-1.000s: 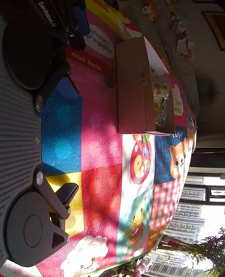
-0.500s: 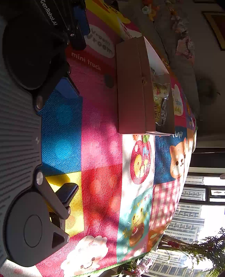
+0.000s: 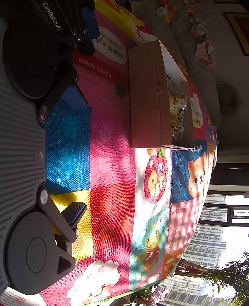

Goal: Organize objects

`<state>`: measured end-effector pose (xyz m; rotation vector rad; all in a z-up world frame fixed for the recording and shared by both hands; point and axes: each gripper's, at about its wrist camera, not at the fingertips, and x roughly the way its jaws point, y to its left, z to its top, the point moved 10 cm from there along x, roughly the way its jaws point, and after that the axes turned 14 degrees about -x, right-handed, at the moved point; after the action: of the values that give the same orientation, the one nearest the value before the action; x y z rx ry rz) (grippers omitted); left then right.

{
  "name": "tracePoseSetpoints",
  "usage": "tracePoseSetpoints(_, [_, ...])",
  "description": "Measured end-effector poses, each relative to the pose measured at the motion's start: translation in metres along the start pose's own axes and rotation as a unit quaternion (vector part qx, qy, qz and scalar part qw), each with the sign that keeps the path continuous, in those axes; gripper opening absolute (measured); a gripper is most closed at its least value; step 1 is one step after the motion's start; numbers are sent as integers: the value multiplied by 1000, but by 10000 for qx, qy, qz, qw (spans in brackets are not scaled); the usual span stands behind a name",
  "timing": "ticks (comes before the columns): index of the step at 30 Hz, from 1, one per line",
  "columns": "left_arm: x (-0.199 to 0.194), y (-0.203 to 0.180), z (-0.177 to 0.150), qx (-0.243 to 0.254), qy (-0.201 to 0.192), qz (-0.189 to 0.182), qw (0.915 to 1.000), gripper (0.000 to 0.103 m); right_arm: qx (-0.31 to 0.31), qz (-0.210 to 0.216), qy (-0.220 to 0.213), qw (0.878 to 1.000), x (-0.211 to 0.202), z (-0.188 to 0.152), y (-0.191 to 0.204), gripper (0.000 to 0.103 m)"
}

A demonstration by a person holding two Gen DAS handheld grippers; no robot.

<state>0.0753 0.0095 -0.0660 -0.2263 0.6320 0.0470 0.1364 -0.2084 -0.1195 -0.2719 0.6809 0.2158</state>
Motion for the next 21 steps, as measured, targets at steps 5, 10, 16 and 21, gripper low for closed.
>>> tracePoseSetpoints(5, [0, 0, 0, 5, -1, 4, 10000, 35, 0, 0, -1, 10000, 0, 0, 0, 103])
tracePoseSetpoints(10, [0, 0, 0, 2, 0, 2, 10000, 35, 0, 1, -1, 10000, 0, 0, 0, 103])
tracePoseSetpoints(16, [0, 0, 0, -3, 2, -4, 10000, 35, 1, 0, -1, 10000, 0, 0, 0, 103])
tracePoseSetpoints(21, [0, -1, 0, -21, 6, -18, 10000, 35, 1, 0, -1, 10000, 0, 0, 0, 103])
